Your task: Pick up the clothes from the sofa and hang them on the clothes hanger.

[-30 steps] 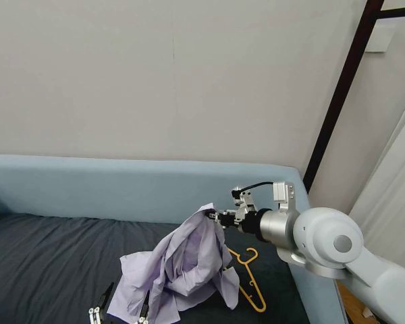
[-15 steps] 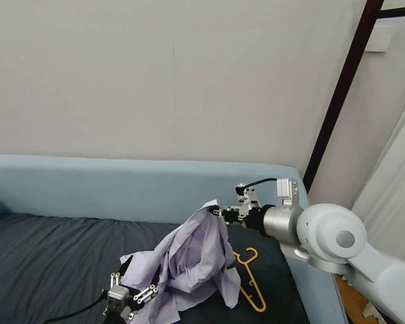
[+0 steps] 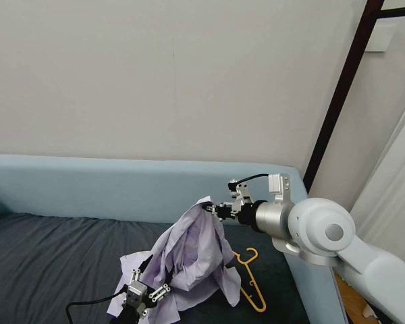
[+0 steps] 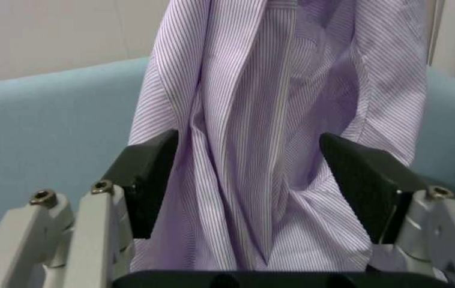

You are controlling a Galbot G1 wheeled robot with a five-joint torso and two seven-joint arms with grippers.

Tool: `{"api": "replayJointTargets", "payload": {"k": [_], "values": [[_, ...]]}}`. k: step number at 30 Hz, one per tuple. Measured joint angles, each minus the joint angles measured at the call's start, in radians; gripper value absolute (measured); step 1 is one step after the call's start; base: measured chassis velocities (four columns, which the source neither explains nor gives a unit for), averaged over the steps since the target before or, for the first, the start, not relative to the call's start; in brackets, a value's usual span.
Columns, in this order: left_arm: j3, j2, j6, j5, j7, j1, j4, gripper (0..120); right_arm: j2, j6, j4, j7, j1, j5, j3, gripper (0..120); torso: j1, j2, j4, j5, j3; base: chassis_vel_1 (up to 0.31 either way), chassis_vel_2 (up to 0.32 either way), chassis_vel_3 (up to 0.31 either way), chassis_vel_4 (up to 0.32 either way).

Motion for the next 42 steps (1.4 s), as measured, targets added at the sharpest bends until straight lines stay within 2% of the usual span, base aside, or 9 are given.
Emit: {"api": "replayJointTargets", "payload": {"k": [9,22,26,32,41,42], "values": [[0.046,-0.031,-0.001,0.005,-0.016,-0.071,0.05,61,-0.013,-0.003,0.009,-0.003,-0.016,0.0,0.008,0,0.0,0.0,-0.0003,0.0002,0.0,0.0,0.0,0.0,0.0],[0.076,-0.066,-0.005,0.046,-0.026,-0.099,0.079,53,-0.028,-0.012,0.018,-0.01,-0.038,0.0,0.025,0,0.0,0.0,-0.0002,0.0002,0.0,0.0,0.0,0.0,0.0],[0.077,-0.075,-0.004,0.061,-0.034,-0.103,0.094,42,-0.042,-0.013,0.032,-0.012,-0.053,-0.001,0.035,0,0.0,0.0,-0.0002,0.0002,0.0,0.0,0.0,0.0,0.0],[0.079,-0.077,0.005,0.06,-0.05,-0.116,0.102,34,-0.048,-0.014,0.041,-0.013,-0.066,-0.001,0.042,0,0.0,0.0,-0.0002,0.0001,0.0,0.0,0.0,0.0,0.0],[0.074,-0.073,0.016,0.048,-0.061,-0.123,0.104,1,-0.053,-0.014,0.043,-0.014,-0.077,-0.003,0.043,0,0.0,0.0,-0.0002,0.0001,0.0,0.0,0.0,0.0,0.0],[0.074,-0.073,0.016,0.048,-0.061,-0.123,0.104,1,-0.053,-0.014,0.043,-0.014,-0.077,-0.003,0.043,0,0.0,0.0,-0.0002,0.0001,0.0,0.0,0.0,0.0,0.0]]}}
